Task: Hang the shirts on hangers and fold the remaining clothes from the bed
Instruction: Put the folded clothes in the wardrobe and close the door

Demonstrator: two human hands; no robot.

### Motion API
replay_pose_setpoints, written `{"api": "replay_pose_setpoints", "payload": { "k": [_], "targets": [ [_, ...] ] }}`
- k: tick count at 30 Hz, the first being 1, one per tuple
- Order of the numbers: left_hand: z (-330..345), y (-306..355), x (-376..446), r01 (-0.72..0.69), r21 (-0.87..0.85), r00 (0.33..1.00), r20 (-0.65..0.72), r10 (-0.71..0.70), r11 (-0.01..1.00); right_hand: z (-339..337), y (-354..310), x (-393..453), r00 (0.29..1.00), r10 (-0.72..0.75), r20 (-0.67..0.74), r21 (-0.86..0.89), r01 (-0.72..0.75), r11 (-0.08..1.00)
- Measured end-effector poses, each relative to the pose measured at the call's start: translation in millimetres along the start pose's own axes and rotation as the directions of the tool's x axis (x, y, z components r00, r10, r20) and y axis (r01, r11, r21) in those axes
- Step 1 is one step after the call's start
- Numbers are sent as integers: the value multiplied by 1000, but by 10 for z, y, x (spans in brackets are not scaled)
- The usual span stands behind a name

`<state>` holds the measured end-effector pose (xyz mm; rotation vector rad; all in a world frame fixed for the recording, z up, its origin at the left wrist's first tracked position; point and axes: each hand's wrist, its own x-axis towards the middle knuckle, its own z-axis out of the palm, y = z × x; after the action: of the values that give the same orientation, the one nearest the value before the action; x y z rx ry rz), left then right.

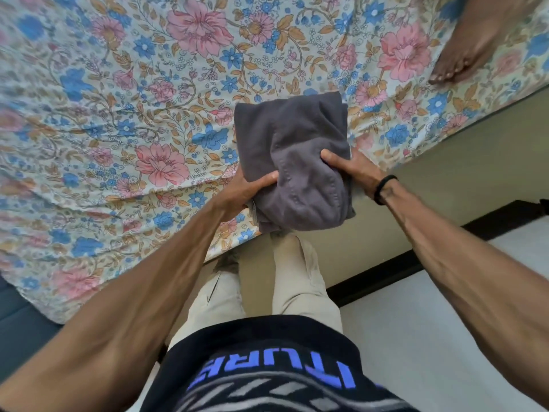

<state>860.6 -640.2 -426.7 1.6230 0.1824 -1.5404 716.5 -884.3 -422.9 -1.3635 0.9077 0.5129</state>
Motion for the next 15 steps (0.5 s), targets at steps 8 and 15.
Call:
{"api": "replay_pose_setpoints", "payload": {
  "k": [8, 15],
  "targets": [
    [-316, -139, -674, -89, 213, 991, 115, 65, 973, 864, 361, -976, 962, 6, -272, 248, 64, 967],
    [-552, -305, -1294, -210, 471, 950, 306, 65, 856, 1989, 697, -2039, 868, 110, -483, 454, 141, 880]
  ]
}}
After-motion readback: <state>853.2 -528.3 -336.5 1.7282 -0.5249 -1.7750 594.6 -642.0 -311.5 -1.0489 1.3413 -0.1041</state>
